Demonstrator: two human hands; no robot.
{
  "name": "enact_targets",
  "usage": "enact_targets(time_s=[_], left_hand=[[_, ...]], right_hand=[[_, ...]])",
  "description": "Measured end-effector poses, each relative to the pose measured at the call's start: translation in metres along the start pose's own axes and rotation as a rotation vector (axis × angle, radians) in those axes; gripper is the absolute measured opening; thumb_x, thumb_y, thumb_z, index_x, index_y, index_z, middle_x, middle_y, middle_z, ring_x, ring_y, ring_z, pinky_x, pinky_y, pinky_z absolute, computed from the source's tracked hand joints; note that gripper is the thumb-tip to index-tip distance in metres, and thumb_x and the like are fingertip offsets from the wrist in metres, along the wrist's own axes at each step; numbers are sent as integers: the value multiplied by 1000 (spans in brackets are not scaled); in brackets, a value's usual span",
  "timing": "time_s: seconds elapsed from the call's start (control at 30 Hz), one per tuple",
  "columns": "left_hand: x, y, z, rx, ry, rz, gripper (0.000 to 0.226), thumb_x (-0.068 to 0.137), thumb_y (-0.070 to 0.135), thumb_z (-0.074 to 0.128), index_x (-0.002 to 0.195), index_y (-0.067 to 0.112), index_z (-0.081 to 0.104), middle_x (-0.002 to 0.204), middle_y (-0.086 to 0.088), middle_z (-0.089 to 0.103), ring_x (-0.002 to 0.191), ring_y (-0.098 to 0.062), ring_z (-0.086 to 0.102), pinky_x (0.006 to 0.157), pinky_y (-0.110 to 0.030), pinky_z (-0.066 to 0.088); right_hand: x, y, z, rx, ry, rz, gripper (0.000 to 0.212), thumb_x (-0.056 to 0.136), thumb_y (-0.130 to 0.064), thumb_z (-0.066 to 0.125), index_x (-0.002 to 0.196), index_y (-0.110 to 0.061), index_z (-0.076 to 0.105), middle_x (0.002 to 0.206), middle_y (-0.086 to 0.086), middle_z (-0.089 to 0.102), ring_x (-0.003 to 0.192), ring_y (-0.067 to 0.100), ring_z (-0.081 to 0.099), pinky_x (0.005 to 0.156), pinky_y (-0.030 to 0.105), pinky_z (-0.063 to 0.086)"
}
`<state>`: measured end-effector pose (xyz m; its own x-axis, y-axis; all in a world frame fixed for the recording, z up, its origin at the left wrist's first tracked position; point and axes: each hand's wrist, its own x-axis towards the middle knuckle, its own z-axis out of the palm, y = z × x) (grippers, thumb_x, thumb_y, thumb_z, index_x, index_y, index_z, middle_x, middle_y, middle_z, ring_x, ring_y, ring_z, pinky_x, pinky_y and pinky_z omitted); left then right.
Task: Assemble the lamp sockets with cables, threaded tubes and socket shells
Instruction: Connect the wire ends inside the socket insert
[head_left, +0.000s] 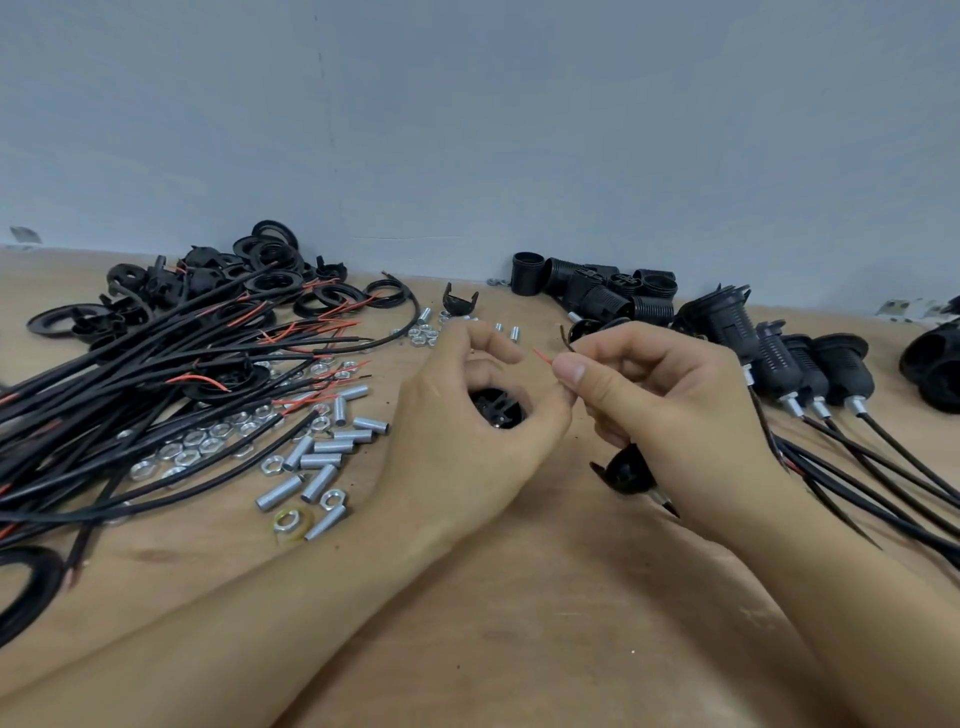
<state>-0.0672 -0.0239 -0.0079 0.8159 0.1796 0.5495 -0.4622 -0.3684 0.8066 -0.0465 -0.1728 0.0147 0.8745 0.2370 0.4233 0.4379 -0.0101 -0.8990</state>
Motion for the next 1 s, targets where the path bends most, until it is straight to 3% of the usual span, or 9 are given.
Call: enact_targets(time_s=[0.13,0.2,0.33,0.47,0.6,0.67,0.77,0.9,1.0], left_hand=[[-2,-1,-1,36,-65,-32,35,72,36,78,84,26,47,61,9,60,57,-11,56,59,-28,45],[-4,-3,-1,141,-190,-55,41,73,31,80,93,33,45,72,12,56,66,-5,53,60,-17,40],[-6,-4,-7,309,-449,-15,76,75,42,73,136,42,29,105,23,42,101,5,43,74,-9,34],[-6,-5,-21,331,-518,-10,85,70,45,63,142,47,17,112,26,42,109,6,43,81,-12,35],[-8,-6,-19,300,-369,-46,65,74,42,79,127,41,41,100,21,58,91,0,57,82,-24,45],[-5,-7,-17,220,-265,-123,57,63,42,89,110,35,57,92,19,64,85,-1,62,82,-29,52],[-2,-9,-14,106,-146,-140,42,57,30,94,88,27,67,85,7,69,81,-13,67,78,-42,57],[0,-7,-11,145,-46,54,34,66,22,87,80,29,57,86,9,56,80,-6,57,69,-14,45],[-1,-6,-10,69,-77,69,31,69,26,79,81,27,51,82,9,65,78,-10,63,67,-17,48]], right_hand=[[2,1,-2,118,14,99,17,72,-26,74,78,-10,72,54,0,51,47,8,38,44,22,30],[4,1,-3,151,28,128,12,71,-25,74,74,-13,73,51,1,46,45,9,35,43,23,28],[4,4,-2,176,48,141,9,76,-20,74,79,-13,70,52,0,47,44,10,35,42,23,29],[6,6,-5,185,101,114,10,81,-14,74,79,-12,63,57,-1,48,47,11,35,43,24,30],[6,6,-7,170,79,117,21,73,-21,75,82,-4,68,62,1,52,50,13,34,46,24,32],[5,6,-7,120,42,139,26,71,-25,75,82,-1,69,57,-4,51,50,13,34,48,27,28],[3,4,-4,121,-15,161,22,71,-33,72,73,-11,73,56,-1,40,53,16,25,50,34,20],[1,-3,-3,-51,-50,99,35,72,-46,66,75,-11,68,56,1,35,51,14,29,48,31,26],[-1,-7,-1,-142,-56,34,35,75,-46,61,74,-11,65,53,-4,41,49,12,34,47,29,30]])
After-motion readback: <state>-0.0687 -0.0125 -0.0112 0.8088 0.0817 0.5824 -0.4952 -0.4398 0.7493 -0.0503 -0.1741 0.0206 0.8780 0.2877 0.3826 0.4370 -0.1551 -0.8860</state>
